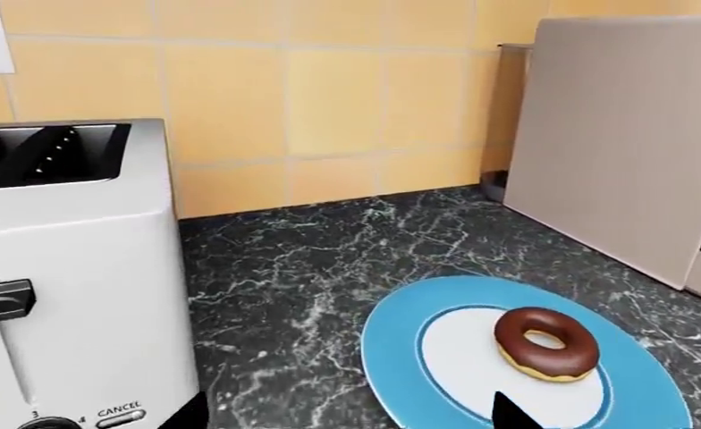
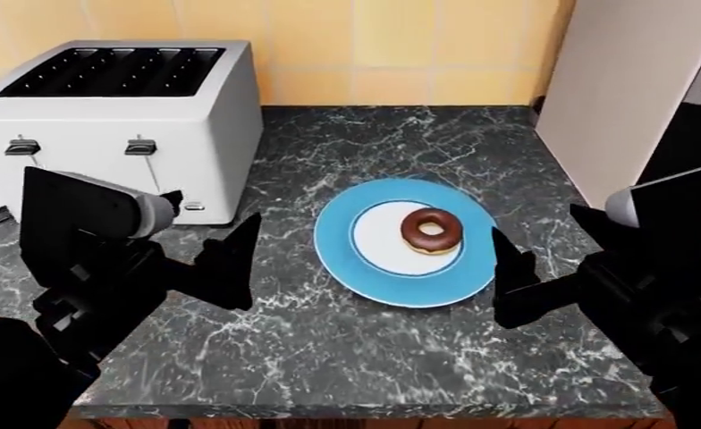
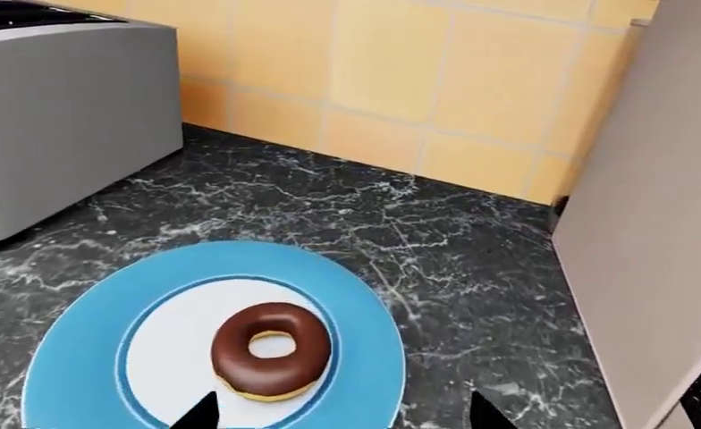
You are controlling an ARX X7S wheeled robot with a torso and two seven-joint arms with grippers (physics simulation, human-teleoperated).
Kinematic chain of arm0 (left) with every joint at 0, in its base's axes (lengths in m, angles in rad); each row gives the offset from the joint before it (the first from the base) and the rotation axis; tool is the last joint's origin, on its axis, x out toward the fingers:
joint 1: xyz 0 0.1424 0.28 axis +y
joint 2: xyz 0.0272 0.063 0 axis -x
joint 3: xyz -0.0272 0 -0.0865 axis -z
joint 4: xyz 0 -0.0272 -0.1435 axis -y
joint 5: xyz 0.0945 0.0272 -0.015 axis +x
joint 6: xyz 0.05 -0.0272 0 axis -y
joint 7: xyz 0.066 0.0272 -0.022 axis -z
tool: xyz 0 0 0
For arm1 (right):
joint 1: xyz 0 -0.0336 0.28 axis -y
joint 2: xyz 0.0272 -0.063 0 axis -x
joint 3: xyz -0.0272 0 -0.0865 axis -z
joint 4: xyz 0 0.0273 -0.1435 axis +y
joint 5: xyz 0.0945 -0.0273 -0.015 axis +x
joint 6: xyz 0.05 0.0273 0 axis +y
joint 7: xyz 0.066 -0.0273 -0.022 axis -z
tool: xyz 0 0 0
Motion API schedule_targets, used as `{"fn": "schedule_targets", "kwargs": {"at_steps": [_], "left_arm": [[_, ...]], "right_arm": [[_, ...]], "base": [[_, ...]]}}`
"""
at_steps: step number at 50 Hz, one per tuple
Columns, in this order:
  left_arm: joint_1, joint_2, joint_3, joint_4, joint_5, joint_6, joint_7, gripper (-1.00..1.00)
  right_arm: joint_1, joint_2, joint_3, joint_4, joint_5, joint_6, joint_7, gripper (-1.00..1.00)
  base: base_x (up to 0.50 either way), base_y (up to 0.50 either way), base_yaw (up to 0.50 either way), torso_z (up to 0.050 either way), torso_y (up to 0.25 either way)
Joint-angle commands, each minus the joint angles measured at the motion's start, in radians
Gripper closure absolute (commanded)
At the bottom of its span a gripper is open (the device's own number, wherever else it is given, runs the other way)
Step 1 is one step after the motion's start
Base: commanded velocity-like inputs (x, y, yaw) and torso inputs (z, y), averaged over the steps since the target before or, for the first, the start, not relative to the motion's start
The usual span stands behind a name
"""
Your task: Move the dessert items from the plate to the tray.
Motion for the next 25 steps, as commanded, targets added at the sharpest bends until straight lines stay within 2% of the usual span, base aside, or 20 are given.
{"fn": "schedule_targets", "kwargs": {"at_steps": [1,12,20,25], "left_arm": [[0.006,-0.011,-0.005,0.006,-0.017,0.008,-0.013,-1.0],[0.011,-0.017,-0.018,0.022,-0.063,-0.002,-0.042,-1.0],[0.008,-0.03,-0.06,0.021,-0.18,-0.037,-0.092,-1.0],[0.002,-0.046,-0.083,0.02,-0.262,-0.053,-0.14,-1.0]], "right_arm": [[-0.006,0.014,-0.02,0.003,0.008,-0.023,0.013,-1.0],[-0.014,0.031,-0.005,0.004,0.073,-0.035,0.047,-1.0],[0.031,0.079,-0.023,0.069,0.307,-0.032,0.19,-1.0],[0.114,0.153,-0.134,0.154,0.507,-0.057,0.304,-1.0]], "base": [[0.5,0.0,0.0,0.0,0.0],[0.49,0.0,0.0,0.0,0.001],[0.03,0.0,0.0,0.0,0.0],[0.0,0.0,0.0,0.0,0.0]]}}
